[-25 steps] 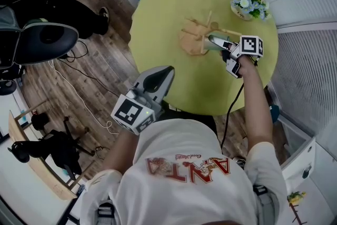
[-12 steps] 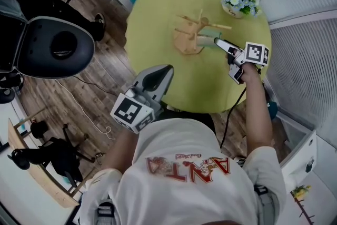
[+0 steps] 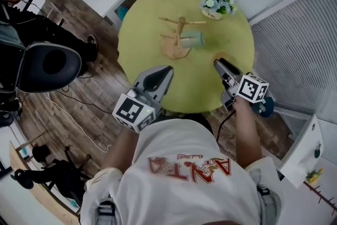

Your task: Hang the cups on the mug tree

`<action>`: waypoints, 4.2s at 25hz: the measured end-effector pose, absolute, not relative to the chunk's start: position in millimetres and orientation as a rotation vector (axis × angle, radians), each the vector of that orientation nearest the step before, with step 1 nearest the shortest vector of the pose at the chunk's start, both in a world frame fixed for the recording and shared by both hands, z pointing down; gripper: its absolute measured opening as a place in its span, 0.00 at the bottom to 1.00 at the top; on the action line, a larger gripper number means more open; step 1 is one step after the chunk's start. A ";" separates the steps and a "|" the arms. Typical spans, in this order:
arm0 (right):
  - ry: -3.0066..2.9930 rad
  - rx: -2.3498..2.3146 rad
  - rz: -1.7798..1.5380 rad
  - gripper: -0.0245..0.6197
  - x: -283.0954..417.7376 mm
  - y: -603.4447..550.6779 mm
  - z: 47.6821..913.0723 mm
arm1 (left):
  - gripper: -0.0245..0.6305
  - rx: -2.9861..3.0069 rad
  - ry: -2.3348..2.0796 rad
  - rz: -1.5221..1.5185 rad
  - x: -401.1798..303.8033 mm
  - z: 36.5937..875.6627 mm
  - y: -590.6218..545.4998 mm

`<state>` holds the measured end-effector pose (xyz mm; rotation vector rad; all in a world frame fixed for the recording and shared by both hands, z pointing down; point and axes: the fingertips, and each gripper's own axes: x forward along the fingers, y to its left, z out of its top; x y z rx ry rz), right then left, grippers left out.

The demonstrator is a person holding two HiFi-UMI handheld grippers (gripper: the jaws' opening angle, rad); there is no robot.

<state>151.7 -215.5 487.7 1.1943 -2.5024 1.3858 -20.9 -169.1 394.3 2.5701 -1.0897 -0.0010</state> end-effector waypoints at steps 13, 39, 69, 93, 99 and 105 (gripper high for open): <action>-2.769 1.598 0.384 0.04 160.1 -148.6 309.1 | 0.05 2.720 -1.020 -0.082 4.4 332.0 -148.9; -2.785 1.675 0.234 0.04 174.9 -128.3 282.1 | 0.05 2.783 -1.104 -0.125 -7.8 291.1 -128.0; -2.063 1.256 0.607 0.57 238.3 -234.2 708.3 | 0.05 2.569 -1.189 0.149 21.9 370.7 -149.6; -2.205 1.179 0.554 0.59 203.2 -293.5 712.6 | 0.05 2.502 -1.211 0.206 16.6 398.7 -178.3; -2.229 1.168 0.576 0.59 200.2 -302.0 711.7 | 0.05 2.496 -1.189 0.211 17.4 402.6 -177.5; -2.228 1.213 0.590 0.60 195.3 -316.4 710.7 | 0.05 2.472 -1.206 0.229 8.1 408.4 -170.1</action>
